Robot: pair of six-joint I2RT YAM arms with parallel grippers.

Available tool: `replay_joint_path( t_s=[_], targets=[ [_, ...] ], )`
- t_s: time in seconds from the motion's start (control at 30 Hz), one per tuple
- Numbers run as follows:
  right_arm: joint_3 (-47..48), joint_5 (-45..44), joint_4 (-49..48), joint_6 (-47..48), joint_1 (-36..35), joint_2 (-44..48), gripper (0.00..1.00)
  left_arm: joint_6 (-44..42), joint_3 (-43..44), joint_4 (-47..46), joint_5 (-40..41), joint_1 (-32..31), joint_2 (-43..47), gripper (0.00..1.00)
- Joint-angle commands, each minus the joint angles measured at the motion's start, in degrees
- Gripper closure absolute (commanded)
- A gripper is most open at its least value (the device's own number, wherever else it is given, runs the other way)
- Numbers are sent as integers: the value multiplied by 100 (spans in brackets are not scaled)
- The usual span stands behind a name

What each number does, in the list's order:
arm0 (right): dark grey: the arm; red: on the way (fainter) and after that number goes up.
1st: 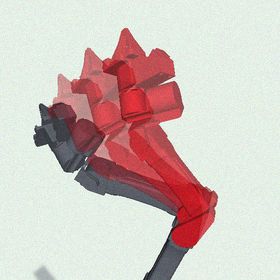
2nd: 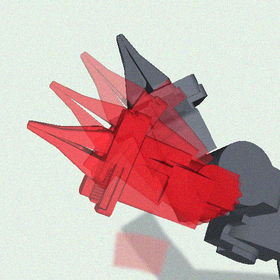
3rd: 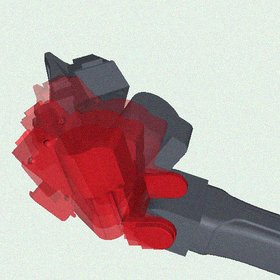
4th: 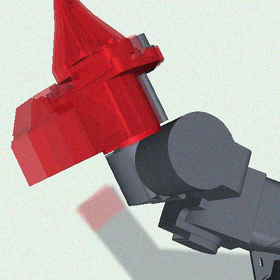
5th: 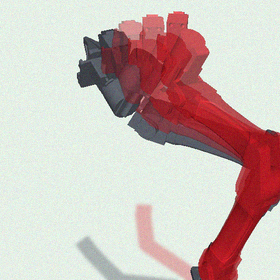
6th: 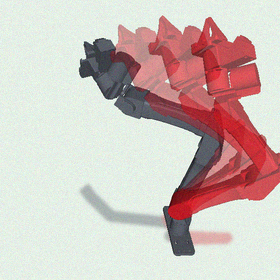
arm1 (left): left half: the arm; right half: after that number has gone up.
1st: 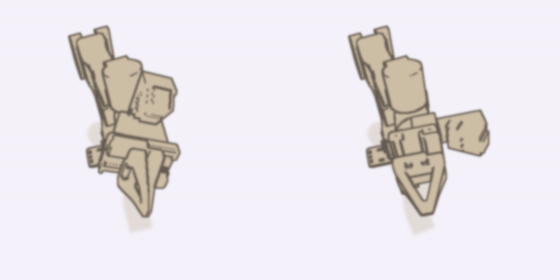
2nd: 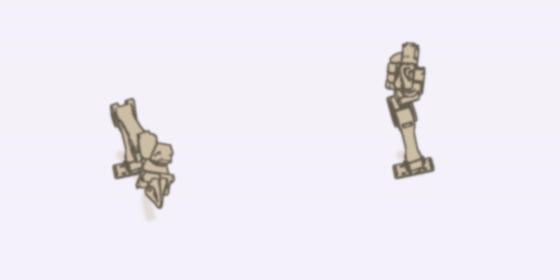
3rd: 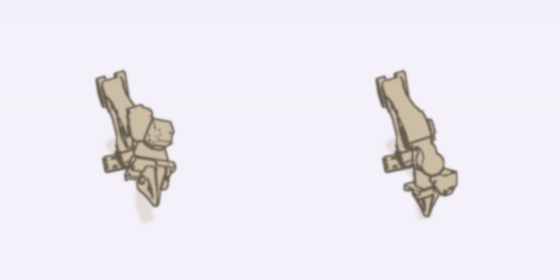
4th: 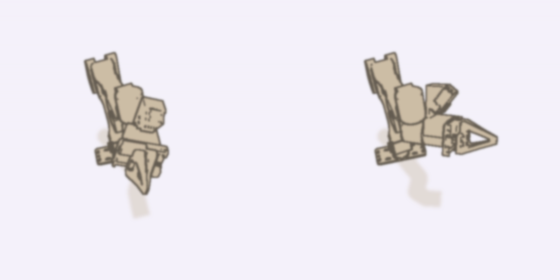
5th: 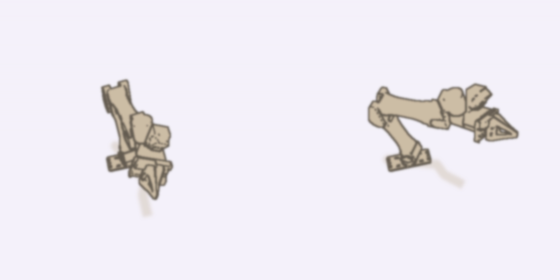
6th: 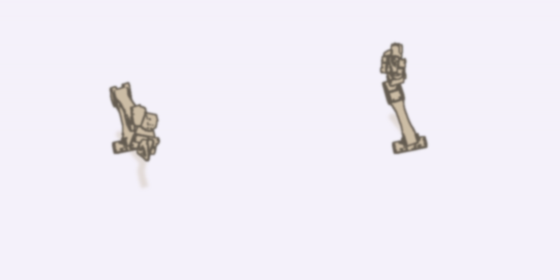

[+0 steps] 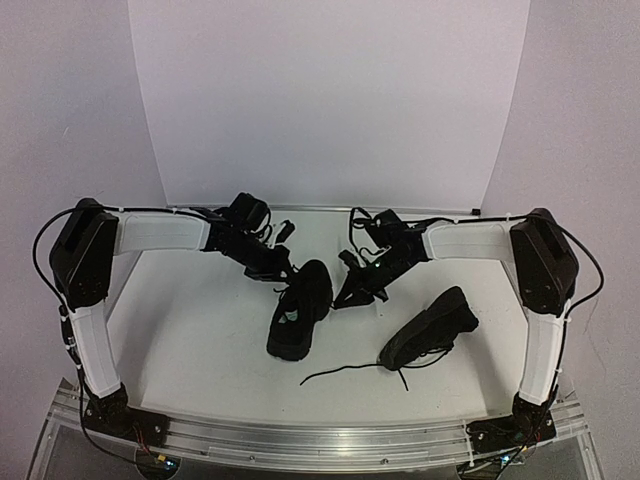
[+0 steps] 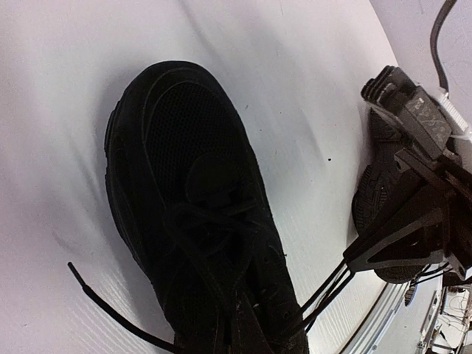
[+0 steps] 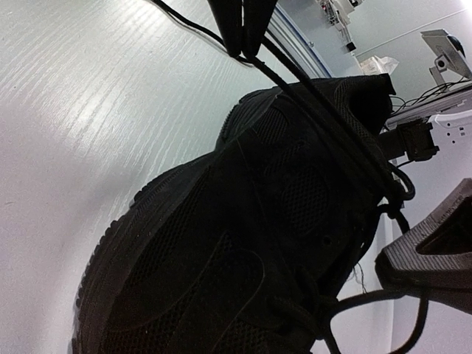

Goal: Tie the shoes

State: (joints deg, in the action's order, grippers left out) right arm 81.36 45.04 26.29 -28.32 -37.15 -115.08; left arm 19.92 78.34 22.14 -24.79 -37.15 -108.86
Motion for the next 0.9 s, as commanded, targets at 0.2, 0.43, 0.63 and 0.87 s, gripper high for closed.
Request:
replay_joint_path(
  t_s=[0.2, 0.43, 0.63, 0.87],
  targets=[
    [-202, -389, 592, 111, 261, 339, 100, 91, -212, -566, 116, 433, 258, 100],
    [747, 159, 589, 110, 259, -17, 90, -151, 155, -447, -645, 305, 280, 63],
    [1379, 110, 641, -5, 302, 201, 55, -477, 515, 275, -249, 444, 747, 18],
    [1347, -187, 657, -42, 616, 971, 29, -256, 1636, 1918, 414, 1076, 853, 0]
  ],
)
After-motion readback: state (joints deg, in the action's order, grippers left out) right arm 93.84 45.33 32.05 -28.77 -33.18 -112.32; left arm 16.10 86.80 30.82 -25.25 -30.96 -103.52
